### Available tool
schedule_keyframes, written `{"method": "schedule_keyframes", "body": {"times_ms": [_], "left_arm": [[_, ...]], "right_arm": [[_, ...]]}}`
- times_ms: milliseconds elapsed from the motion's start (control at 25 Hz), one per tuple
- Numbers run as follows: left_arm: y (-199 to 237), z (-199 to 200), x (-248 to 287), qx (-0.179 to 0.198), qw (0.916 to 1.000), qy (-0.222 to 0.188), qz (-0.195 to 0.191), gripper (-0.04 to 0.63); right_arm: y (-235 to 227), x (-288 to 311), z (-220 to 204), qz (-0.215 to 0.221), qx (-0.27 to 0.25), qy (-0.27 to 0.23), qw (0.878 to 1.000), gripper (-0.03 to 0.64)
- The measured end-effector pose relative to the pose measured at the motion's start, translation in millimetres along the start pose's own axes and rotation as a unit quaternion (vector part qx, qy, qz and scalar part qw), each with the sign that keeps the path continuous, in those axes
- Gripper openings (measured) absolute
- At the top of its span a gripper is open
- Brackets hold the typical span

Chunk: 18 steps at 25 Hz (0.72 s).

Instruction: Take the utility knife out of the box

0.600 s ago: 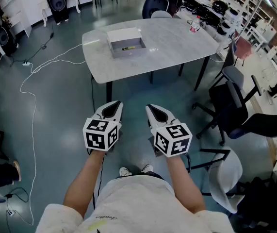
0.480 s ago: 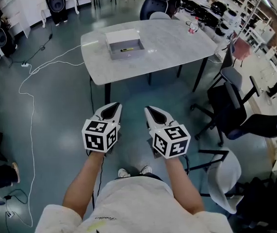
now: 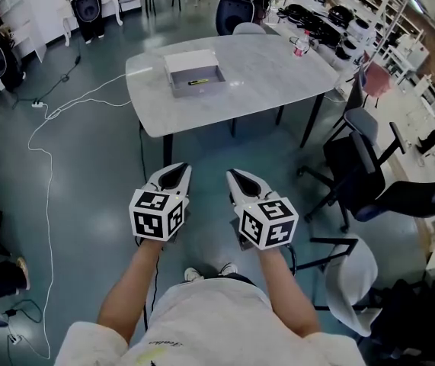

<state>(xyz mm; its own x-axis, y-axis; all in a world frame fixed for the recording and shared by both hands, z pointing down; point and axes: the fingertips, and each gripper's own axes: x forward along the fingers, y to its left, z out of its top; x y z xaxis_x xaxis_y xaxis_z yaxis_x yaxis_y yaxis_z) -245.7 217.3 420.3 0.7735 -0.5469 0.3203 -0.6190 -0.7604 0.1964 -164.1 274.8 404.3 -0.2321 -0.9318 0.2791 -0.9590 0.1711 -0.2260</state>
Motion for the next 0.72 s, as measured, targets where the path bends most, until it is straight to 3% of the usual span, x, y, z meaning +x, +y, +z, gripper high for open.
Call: {"method": "schedule_keyframes", "body": {"times_ms": [400,720], "left_arm": [[7.9,-2.8,9.1,0.003,1.0000,0.002,-0.007,0.018],[13.8,2.8,49.0,0.008,0.9999,0.010,-0.004,0.018]], "right_arm": [[-0.2,12.1,-5.7,0.002,0.001,0.005,1.000,0.005],[-34.8,35.2,-0.2,0.007,0.010,0.002,1.000,0.005]]}}
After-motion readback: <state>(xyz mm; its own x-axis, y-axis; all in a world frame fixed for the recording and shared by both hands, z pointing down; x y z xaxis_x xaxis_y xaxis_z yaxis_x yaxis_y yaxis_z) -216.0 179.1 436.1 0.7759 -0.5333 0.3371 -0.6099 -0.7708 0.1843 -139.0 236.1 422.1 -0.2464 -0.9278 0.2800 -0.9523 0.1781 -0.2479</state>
